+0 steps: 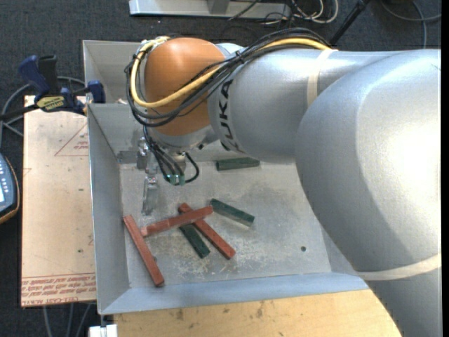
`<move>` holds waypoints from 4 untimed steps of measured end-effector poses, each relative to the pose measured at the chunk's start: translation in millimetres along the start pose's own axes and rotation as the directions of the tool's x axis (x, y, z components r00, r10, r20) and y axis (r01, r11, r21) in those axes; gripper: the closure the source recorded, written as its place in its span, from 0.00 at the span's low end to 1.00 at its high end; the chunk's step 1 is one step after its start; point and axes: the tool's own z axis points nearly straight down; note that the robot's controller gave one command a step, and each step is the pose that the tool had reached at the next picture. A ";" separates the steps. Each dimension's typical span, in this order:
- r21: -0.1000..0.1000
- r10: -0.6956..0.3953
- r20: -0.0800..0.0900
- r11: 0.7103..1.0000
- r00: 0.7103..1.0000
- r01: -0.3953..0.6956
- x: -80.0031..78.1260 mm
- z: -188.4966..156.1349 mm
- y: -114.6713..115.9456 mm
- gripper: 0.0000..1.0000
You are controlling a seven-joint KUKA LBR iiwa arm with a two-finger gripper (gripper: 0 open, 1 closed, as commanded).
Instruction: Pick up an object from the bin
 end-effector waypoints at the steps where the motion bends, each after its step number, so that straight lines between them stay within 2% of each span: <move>1: 0.002 -0.169 -0.003 0.986 0.986 0.169 81.4 79.4 -33.2 0.00; 2: 0.002 -0.391 0.005 0.920 0.920 0.391 101.7 76.4 -73.4 0.00; 3: 0.004 -0.316 0.006 0.949 0.949 0.316 95.1 76.0 -162.2 0.00; 4: 0.001 -0.323 0.008 0.946 0.946 0.323 95.4 75.5 -156.7 1.00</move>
Offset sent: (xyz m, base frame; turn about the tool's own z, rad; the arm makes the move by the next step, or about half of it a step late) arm -0.0785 -0.0329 -0.0752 -0.1699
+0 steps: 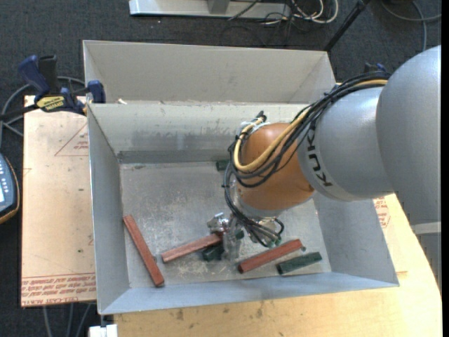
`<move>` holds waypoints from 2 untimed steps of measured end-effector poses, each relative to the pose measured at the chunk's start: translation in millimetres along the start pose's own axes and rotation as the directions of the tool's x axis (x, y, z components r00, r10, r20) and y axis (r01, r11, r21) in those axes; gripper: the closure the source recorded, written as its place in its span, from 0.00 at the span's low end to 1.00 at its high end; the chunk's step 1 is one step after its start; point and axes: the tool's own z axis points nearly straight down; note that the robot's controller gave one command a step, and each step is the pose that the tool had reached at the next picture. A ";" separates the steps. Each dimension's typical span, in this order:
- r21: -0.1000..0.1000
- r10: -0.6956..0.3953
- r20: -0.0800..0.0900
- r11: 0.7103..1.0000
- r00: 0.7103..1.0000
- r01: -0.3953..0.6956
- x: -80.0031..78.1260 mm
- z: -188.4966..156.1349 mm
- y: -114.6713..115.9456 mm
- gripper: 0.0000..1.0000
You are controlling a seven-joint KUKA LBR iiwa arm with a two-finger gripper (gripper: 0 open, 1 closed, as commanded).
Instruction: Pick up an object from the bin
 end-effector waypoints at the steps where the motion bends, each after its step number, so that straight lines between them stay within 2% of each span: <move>1: 0.003 0.052 0.011 0.999 0.999 -0.052 -35.4 -185.1 -17.4 1.00; 2: 0.001 0.052 0.002 0.999 0.999 -0.052 -33.5 -180.5 -17.0 0.00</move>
Offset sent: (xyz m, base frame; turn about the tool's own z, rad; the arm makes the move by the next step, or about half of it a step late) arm 0.0362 -0.0059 0.1805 0.0500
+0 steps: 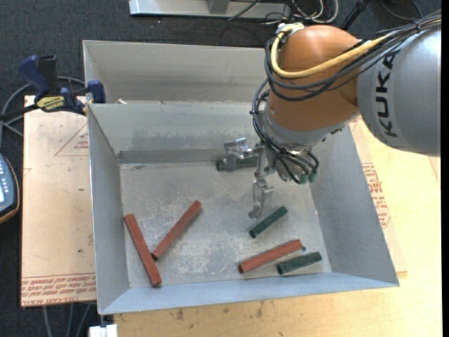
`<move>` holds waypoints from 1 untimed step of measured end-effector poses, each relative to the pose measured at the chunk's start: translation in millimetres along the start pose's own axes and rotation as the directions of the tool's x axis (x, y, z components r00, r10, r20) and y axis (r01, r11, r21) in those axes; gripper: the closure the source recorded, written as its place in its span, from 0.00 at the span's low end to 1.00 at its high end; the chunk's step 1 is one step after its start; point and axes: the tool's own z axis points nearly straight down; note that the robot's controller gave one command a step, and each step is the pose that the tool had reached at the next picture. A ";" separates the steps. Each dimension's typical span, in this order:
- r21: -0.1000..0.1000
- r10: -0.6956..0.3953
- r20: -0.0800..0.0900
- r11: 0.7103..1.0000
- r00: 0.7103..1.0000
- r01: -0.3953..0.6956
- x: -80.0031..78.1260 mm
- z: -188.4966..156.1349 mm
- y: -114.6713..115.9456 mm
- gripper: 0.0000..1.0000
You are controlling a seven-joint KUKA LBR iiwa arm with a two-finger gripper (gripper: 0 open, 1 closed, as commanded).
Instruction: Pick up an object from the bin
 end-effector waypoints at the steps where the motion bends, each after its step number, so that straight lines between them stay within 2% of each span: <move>1: -0.004 -0.156 -0.009 0.988 0.988 0.156 -0.4 163.5 122.5 0.00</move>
Offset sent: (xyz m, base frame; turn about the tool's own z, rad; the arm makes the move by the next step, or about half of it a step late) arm -0.0301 0.1137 -0.1584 -0.1480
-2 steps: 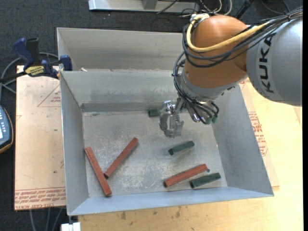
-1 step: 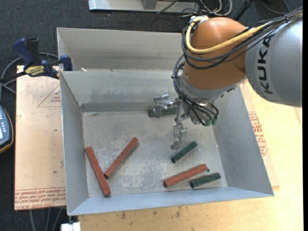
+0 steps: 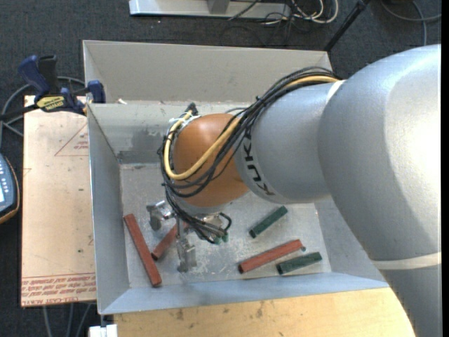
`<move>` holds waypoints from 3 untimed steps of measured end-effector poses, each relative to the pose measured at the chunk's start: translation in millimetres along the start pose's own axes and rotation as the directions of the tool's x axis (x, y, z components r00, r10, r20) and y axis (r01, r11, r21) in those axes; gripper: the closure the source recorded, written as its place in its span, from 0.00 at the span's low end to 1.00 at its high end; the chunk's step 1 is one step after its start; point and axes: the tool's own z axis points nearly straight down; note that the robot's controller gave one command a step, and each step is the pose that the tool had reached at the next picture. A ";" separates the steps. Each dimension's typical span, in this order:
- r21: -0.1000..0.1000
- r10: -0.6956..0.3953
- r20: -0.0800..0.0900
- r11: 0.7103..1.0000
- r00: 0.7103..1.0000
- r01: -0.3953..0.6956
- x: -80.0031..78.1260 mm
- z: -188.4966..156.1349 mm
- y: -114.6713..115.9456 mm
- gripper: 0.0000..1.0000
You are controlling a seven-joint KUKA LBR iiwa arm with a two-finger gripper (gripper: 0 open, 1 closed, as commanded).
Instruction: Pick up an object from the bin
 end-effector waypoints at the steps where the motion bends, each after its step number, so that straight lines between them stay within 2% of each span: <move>1: 0.005 -0.227 0.009 0.974 0.974 0.227 -29.7 -1.1 9.7 0.00; 2: 0.004 -0.225 0.007 0.974 0.974 0.225 -29.2 -1.0 9.0 1.00; 3: 0.013 -0.409 0.015 0.913 0.912 0.409 -87.6 -116.4 -19.9 1.00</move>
Offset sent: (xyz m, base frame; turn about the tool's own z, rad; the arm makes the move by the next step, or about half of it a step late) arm 0.0222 0.0199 0.0011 -0.2301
